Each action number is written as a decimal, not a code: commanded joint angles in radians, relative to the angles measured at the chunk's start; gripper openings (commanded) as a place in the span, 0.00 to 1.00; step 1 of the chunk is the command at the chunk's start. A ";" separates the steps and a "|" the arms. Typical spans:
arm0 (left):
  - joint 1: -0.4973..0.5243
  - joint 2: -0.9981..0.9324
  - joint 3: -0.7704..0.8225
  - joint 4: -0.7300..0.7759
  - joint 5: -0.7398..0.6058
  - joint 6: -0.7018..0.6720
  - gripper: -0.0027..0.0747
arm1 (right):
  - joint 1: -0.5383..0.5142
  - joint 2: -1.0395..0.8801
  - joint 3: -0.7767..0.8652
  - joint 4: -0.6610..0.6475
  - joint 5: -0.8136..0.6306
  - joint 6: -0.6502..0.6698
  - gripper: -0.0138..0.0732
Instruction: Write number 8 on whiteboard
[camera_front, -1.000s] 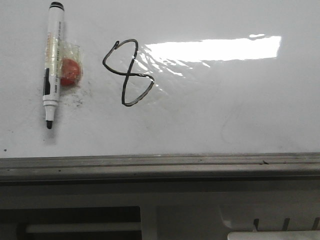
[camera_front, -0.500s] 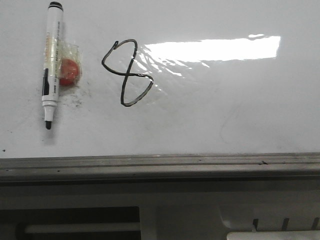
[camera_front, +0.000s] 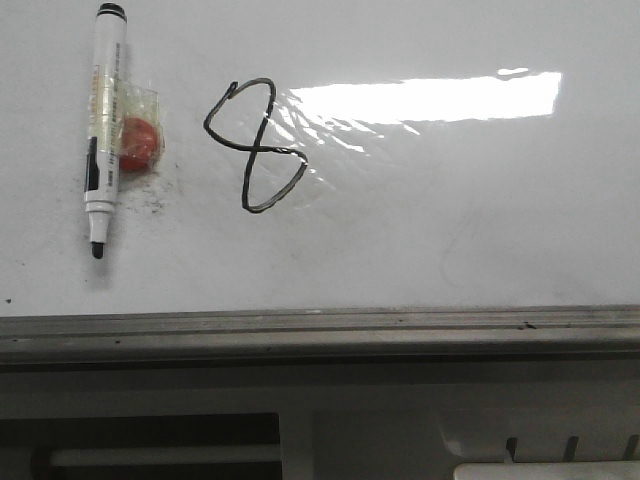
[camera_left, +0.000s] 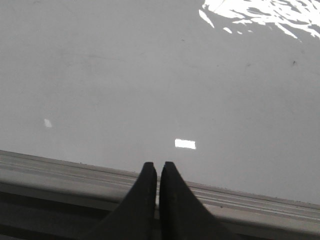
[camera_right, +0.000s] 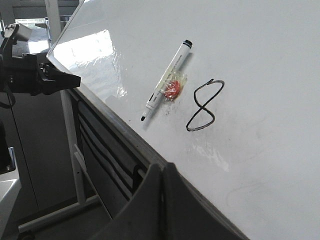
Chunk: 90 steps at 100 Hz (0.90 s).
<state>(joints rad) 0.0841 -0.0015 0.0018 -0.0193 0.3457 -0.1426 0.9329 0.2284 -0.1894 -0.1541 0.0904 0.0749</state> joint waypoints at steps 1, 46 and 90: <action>0.002 -0.030 0.032 -0.004 -0.035 -0.002 0.01 | -0.001 0.008 -0.028 -0.009 -0.079 -0.007 0.09; 0.002 -0.030 0.032 -0.004 -0.035 -0.002 0.01 | -0.001 0.008 -0.012 -0.009 -0.100 -0.007 0.09; 0.002 -0.030 0.032 -0.004 -0.035 -0.002 0.01 | -0.255 0.007 0.214 -0.009 -0.599 -0.007 0.09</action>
<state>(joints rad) 0.0841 -0.0015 0.0018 -0.0193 0.3457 -0.1426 0.7605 0.2284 0.0097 -0.1561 -0.2833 0.0726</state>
